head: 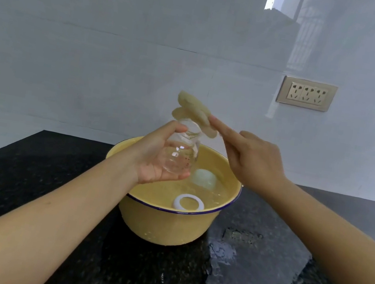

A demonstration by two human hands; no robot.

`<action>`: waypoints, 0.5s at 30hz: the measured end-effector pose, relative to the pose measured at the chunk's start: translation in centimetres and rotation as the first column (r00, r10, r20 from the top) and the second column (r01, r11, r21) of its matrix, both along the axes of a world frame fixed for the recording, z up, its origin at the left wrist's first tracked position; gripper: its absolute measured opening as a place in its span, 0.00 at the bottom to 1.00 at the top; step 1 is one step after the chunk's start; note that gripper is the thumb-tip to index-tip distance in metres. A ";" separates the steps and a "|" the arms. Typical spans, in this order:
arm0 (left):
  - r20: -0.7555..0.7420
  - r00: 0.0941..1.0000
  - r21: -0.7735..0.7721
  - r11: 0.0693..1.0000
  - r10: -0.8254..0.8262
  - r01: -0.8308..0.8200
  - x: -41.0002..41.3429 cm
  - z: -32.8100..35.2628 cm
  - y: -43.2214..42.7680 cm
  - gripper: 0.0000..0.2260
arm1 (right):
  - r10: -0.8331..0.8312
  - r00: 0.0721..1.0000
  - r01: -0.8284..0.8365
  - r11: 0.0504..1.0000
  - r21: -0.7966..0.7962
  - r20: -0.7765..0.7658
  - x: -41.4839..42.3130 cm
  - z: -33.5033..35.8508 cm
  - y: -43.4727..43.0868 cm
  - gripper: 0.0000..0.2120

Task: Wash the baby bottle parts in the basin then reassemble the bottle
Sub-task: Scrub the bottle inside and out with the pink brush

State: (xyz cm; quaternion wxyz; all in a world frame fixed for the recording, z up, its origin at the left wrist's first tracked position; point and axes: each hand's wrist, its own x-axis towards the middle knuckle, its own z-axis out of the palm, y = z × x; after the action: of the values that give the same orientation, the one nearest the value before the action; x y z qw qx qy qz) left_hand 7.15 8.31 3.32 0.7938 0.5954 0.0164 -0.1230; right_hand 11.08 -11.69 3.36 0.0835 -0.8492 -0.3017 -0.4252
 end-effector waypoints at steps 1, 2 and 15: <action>0.020 0.999 0.006 0.999 0.037 -0.037 0.1 0.0 0.0 0.16 | -0.020 0.994 0.026 0.998 0.057 -0.104 -0.4 -0.2 0.2 0.21; 0.049 0.996 0.008 0.997 0.073 -0.074 0.2 -0.1 0.0 0.14 | 0.010 0.971 0.026 0.989 0.146 -0.237 -0.6 -0.2 0.5 0.21; 0.433 0.901 0.360 0.911 0.028 -0.201 -0.5 -0.5 0.5 0.12 | 0.820 -0.020 0.380 0.535 0.755 -0.571 -1.7 2.0 2.2 0.14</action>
State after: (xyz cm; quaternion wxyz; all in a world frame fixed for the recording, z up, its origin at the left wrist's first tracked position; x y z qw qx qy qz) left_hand 6.63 8.78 2.77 0.6476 0.7537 -0.0937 0.0614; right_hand 9.36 -9.49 5.31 0.7101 -0.6575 -0.0925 0.2344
